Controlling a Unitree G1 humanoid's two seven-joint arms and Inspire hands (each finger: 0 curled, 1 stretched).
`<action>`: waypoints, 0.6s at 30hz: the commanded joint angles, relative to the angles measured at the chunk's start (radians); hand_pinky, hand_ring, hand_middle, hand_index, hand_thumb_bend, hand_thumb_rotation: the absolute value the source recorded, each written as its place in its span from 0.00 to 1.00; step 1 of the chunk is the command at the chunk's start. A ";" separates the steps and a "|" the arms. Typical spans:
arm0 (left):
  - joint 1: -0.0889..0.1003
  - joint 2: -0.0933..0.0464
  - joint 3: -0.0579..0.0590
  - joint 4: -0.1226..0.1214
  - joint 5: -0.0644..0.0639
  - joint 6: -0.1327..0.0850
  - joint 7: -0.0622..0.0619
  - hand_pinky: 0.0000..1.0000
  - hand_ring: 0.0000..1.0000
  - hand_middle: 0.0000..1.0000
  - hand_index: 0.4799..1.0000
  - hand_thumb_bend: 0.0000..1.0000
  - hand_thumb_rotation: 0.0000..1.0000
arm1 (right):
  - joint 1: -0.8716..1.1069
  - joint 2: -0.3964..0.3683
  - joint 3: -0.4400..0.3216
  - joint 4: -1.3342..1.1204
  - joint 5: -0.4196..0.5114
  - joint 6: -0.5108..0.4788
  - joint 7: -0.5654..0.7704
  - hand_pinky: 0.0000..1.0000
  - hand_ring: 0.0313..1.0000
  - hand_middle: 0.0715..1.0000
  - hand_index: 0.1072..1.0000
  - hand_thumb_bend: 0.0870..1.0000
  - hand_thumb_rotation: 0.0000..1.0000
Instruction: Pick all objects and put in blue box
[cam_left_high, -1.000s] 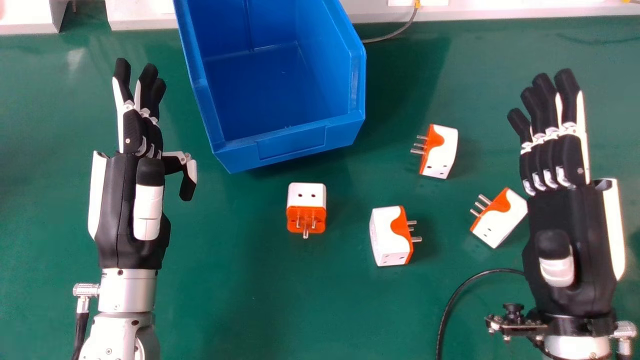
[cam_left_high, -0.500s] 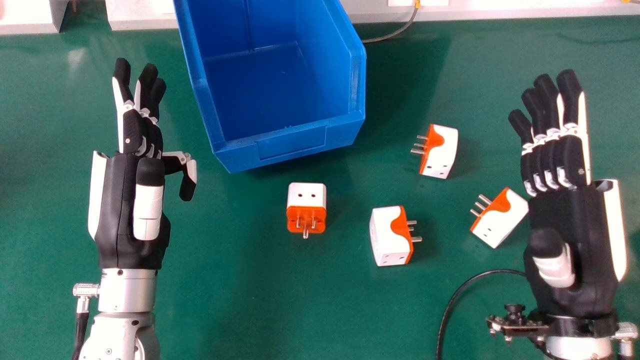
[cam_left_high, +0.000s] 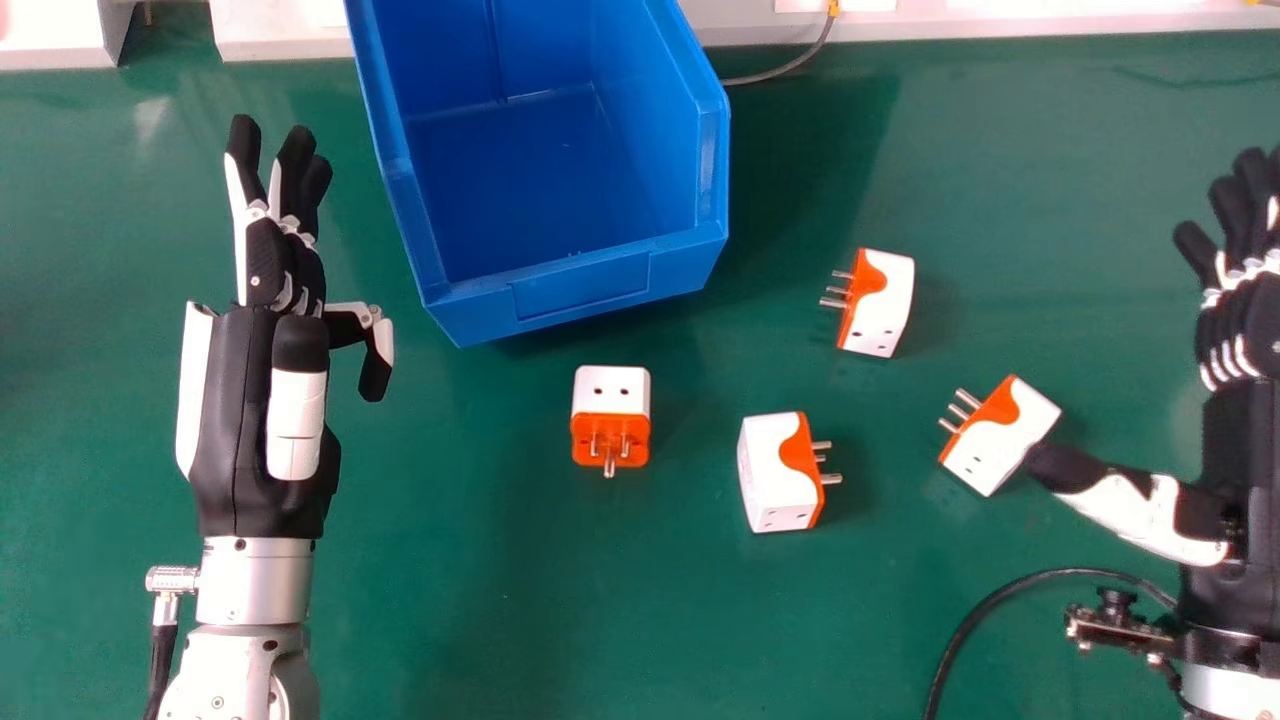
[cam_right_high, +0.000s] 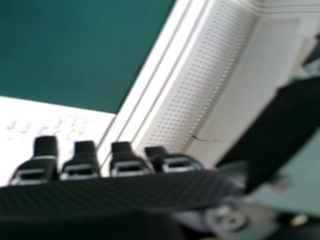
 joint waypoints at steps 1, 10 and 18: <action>-0.005 0.004 -0.003 -0.022 -0.007 -0.015 -0.003 0.00 1.00 1.00 1.00 1.00 0.95 | -0.009 -0.034 -0.017 0.003 -0.035 0.001 -0.051 0.92 0.97 0.99 1.00 0.96 0.52; -0.012 0.001 -0.005 -0.014 0.010 -0.018 0.010 0.00 1.00 1.00 1.00 1.00 0.95 | -0.037 -0.155 0.020 0.180 -0.150 0.026 -0.206 0.94 0.99 1.00 1.00 0.99 0.51; -0.004 0.005 -0.011 -0.025 0.002 -0.016 0.003 0.00 1.00 1.00 1.00 1.00 0.95 | -0.076 -0.237 0.134 0.306 -0.247 0.094 -0.315 0.98 1.00 1.00 1.00 1.00 0.48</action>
